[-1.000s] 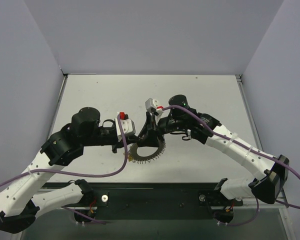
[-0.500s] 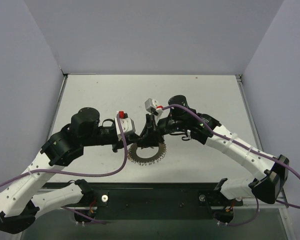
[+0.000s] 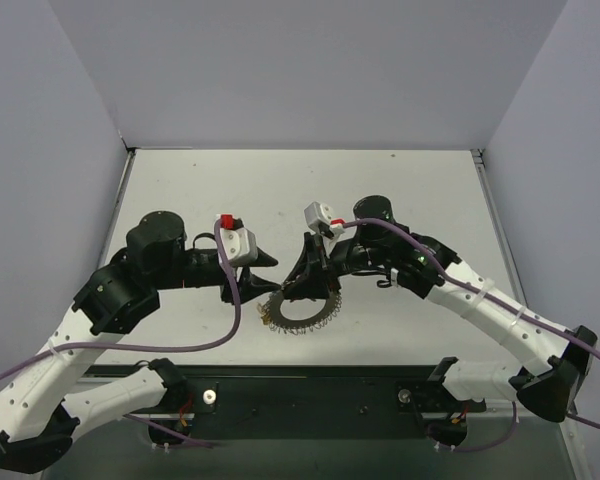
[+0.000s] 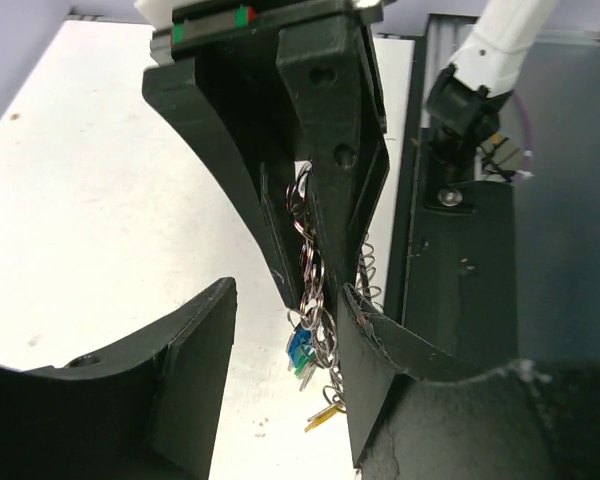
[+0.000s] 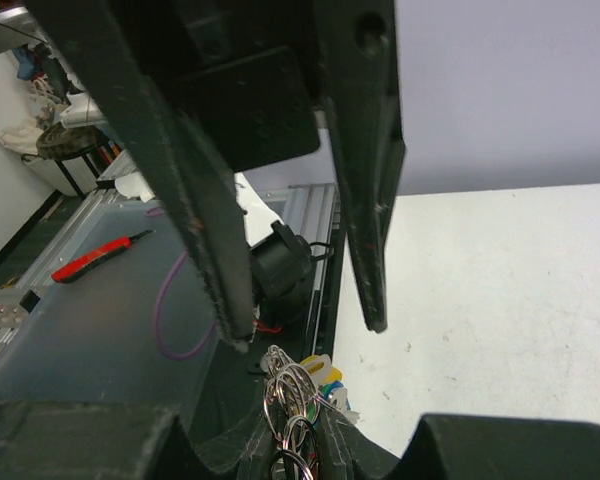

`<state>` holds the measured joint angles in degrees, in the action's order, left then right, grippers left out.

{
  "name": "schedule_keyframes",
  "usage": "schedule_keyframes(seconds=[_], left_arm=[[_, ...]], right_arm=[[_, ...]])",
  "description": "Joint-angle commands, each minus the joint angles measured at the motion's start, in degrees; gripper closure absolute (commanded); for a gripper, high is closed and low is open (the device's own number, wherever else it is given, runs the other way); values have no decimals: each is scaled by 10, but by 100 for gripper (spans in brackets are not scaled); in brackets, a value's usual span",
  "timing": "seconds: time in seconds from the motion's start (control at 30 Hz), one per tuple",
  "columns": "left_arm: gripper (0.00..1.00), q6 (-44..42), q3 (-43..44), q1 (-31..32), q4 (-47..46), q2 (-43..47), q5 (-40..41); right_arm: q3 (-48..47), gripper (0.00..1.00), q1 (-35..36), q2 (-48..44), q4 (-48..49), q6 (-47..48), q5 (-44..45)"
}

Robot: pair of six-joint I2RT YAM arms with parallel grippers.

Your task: Put the keys on the keyring

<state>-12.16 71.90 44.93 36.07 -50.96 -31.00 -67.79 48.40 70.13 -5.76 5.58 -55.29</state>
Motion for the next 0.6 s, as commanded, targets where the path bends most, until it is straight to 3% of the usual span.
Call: schedule_keyframes(seconds=[0.0,0.13,0.27,0.57], left_arm=[[46,8,30,-43,-7,-8,-142],[48,20,28,-82,-21,-14,-215],[57,27,27,-83,-31,-33,-261],[65,24,39,-71,-23,-59,-280]], right_arm=[[4,100,-4,-41,41,14,-45],[13,100,-6,-58,41,14,-48],[14,100,-7,-61,41,13,-51],[16,100,-7,-56,43,12,-49]])
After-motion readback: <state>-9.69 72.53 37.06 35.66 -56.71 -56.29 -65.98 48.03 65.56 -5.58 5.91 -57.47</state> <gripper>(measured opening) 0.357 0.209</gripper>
